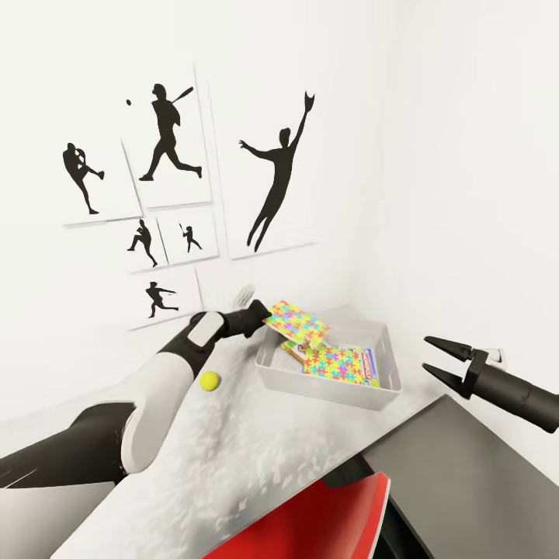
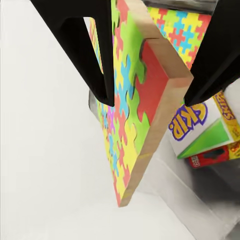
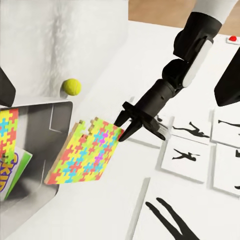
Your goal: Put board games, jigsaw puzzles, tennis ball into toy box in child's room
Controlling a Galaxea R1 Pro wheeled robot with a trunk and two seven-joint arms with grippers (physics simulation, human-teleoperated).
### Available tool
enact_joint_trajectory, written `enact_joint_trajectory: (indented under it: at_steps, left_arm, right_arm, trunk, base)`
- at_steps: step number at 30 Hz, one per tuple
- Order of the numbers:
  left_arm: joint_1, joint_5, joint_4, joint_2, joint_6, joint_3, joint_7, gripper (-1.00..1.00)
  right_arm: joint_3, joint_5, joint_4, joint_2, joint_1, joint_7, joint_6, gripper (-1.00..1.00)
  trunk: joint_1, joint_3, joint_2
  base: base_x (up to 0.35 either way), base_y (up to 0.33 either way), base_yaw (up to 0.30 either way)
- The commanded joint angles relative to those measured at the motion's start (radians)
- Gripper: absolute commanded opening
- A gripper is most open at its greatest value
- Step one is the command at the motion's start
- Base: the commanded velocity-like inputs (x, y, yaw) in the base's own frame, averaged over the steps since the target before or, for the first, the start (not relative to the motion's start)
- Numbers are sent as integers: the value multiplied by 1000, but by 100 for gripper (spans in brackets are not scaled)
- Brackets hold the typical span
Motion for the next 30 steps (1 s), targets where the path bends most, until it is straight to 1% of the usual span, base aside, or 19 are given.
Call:
enact_joint_trajectory:
  at_steps: [1, 4, 7, 10, 13, 18, 23, 30]
  left_arm:
    - [-1, -1, 6, -1, -15, 8, 2, -100]
    - [-1, -1, 49, -1, -78, 8, 8, -100]
    - [-1, -1, 81, -1, -125, 7, 24, -100]
    - [-1, -1, 93, -1, -137, 7, 37, -100]
    - [-1, -1, 95, -1, -125, 7, 41, -100]
    - [-1, -1, 93, -1, -84, 5, 42, -100]
    - [-1, -1, 68, -1, -41, 4, 28, -100]
    - [-1, -1, 56, -1, -19, 4, -1, -100]
  right_arm:
    - [0, -5, -1, 1, -1, -5, 4, 100]
    - [4, -5, -1, 5, -1, -5, 4, 100]
    - [2, -5, -1, 6, -1, -4, 4, 100]
    - [2, -5, -1, 7, 0, -4, 4, 100]
    - [3, -5, -1, 7, 0, -5, 4, 100]
    - [3, -5, -1, 8, 0, -6, 4, 100]
    - [7, -5, -1, 8, 1, -8, 0, 100]
    - [9, -5, -1, 8, 1, -9, 0, 100]
  trunk:
    - [1, -2, -2]
    - [1, -2, -2]
    - [1, -2, -2]
    - [1, -2, -2]
    - [1, -2, -2]
    - [1, -2, -2]
    - [1, -2, -2]
    - [1, -5, -2]
  base:
    - [0, 0, 0]
    - [0, 0, 0]
    - [0, 0, 0]
    - [0, 0, 0]
    - [0, 0, 0]
    - [0, 0, 0]
    - [0, 0, 0]
    - [0, 0, 0]
